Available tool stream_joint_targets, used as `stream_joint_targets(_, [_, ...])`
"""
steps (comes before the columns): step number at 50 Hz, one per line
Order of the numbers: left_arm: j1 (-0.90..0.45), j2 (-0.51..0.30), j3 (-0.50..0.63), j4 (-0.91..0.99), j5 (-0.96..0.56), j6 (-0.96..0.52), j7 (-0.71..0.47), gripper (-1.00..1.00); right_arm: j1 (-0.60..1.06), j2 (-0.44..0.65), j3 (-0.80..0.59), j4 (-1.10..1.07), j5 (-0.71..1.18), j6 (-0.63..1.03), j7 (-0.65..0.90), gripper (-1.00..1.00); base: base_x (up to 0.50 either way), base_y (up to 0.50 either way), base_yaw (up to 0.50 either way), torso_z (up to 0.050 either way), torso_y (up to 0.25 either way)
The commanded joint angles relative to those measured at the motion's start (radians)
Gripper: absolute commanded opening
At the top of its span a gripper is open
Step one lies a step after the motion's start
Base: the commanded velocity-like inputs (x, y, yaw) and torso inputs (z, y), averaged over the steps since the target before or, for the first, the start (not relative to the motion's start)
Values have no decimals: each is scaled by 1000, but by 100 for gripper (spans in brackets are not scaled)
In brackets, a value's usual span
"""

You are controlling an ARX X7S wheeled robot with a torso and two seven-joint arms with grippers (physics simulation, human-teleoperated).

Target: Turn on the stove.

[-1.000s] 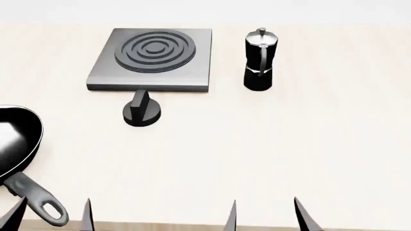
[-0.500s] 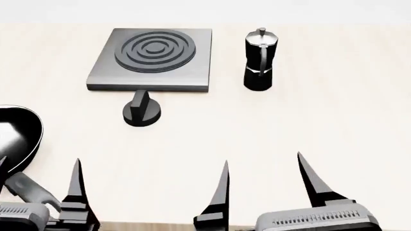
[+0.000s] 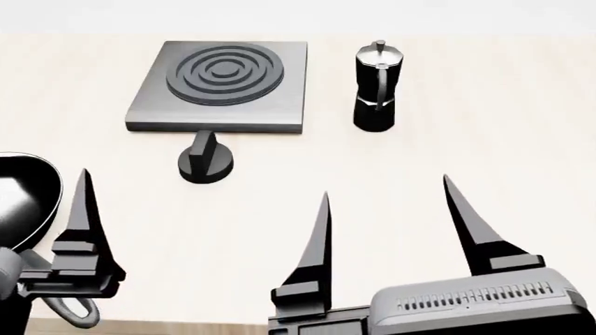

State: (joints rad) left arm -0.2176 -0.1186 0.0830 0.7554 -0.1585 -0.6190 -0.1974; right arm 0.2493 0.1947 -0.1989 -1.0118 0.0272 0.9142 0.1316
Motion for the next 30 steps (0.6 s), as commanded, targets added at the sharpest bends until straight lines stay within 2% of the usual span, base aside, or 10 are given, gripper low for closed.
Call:
stream_joint_targets(1, [-31,-6,-7,54,-32,-29,-13,100,46,49,-24,-35,51,41,56,100,0,0,0,0,0])
stream_joint_targets(8, [-30,-5,-31,78,-74,-43,-15,100,52,73,-39,-30,97,51,102,100,0,0,0,0,0])
stream_joint_targets(30, [-27,-30,-8,51,-67,-28,-45,100,72,113,-79,-25,114,62,160,100,0,53,0,0,0])
